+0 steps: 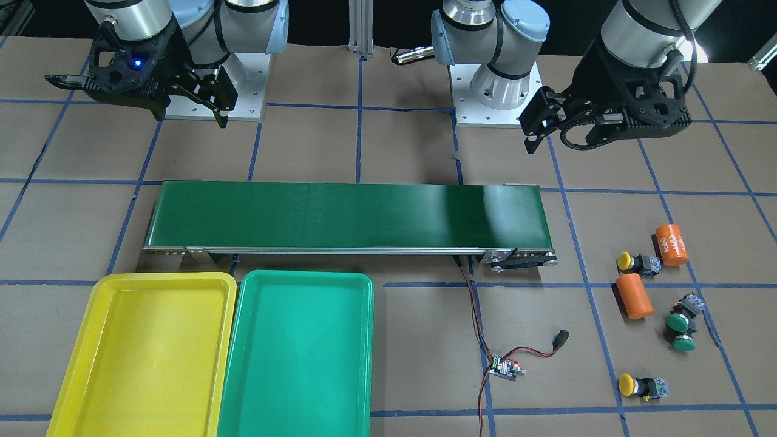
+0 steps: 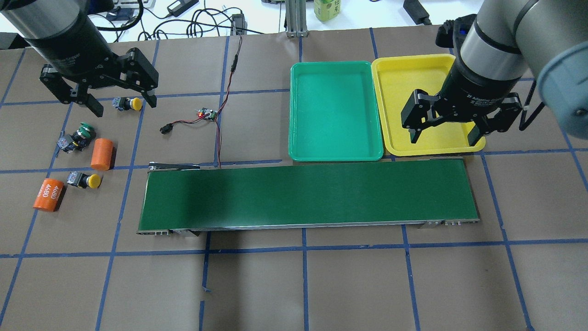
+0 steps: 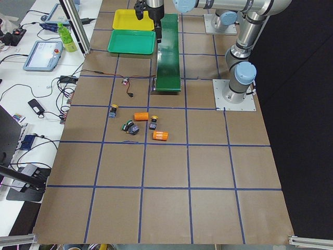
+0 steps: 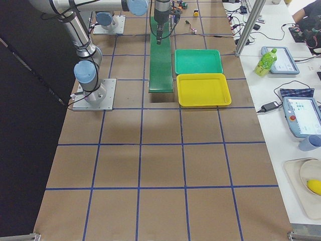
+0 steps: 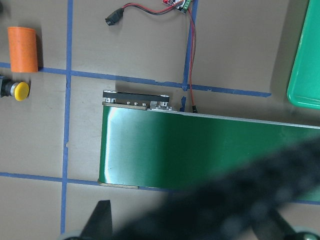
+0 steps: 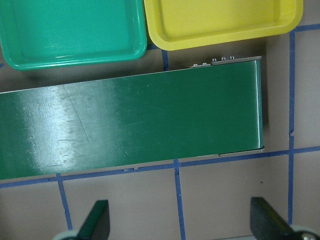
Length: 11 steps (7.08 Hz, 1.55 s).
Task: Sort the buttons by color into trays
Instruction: 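Move the left gripper down toward the orange cylinders and buttons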
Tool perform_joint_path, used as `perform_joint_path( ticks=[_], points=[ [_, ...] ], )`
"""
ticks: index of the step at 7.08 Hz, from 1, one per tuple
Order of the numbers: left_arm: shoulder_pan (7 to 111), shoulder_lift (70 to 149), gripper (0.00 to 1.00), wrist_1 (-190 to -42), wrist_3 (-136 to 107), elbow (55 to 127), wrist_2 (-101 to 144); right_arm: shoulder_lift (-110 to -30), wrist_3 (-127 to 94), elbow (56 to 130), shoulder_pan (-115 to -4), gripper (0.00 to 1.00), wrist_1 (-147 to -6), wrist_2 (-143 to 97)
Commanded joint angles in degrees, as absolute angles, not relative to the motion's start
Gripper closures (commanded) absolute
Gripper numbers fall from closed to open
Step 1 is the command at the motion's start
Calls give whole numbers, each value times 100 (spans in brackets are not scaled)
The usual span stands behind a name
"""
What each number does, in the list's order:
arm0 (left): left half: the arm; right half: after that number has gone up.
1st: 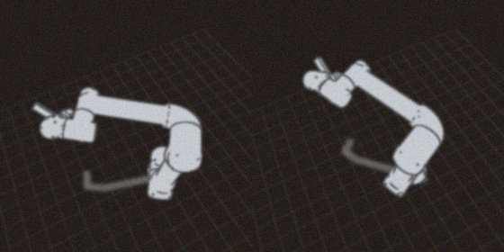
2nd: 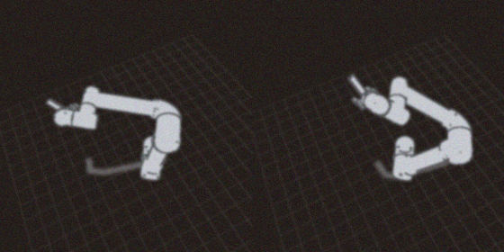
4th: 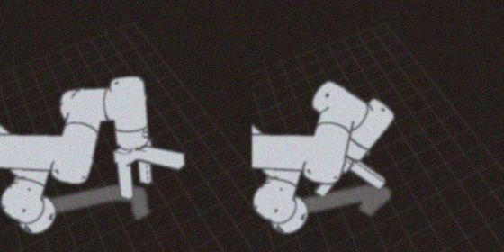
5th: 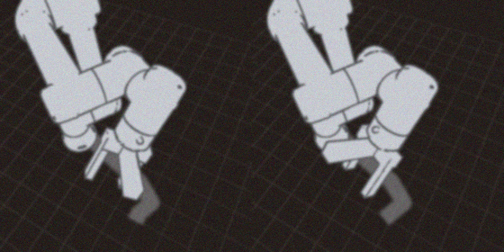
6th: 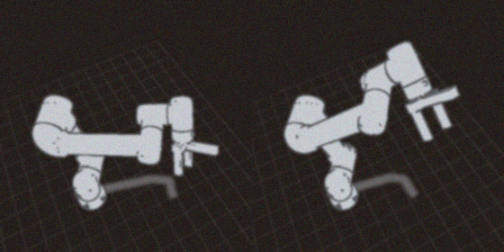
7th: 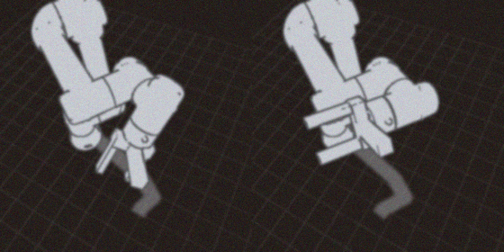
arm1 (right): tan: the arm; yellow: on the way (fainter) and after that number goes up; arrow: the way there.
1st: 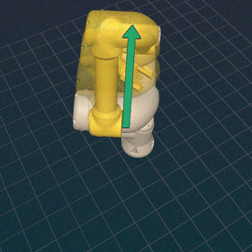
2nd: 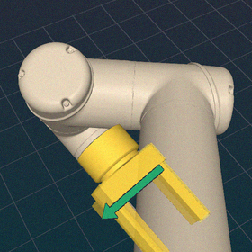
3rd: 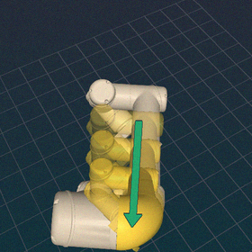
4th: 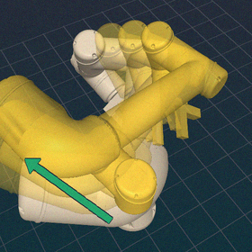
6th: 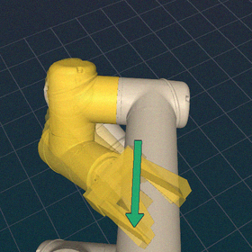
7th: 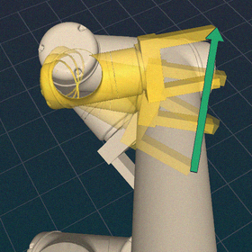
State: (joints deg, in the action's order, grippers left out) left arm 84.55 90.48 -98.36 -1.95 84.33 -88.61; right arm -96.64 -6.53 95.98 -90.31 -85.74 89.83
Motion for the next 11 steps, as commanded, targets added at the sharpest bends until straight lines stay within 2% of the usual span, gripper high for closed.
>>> perform_joint_path(
  ticks=[1,4,7,9,11],
  points=[
    [8455,9044,0,-9835,-185,8446,-8868,-9659,-633,9598,-9026,0,-8648,8974],
    [8359,9148,0,-9739,-44,8560,-8947,-9659,-633,9598,-9026,0,-8657,8983],
    [7404,10201,0,-8765,1040,8622,-8956,-9659,-624,9598,-9026,0,-8657,8982],
    [6552,10571,0,-8484,1072,8893,-8965,-9659,-624,9606,-9026,0,-8657,8982],
    [6241,11019,0,-7320,1998,9340,-9393,-9659,-624,9606,-9026,0,-8657,8991]
  ],
)
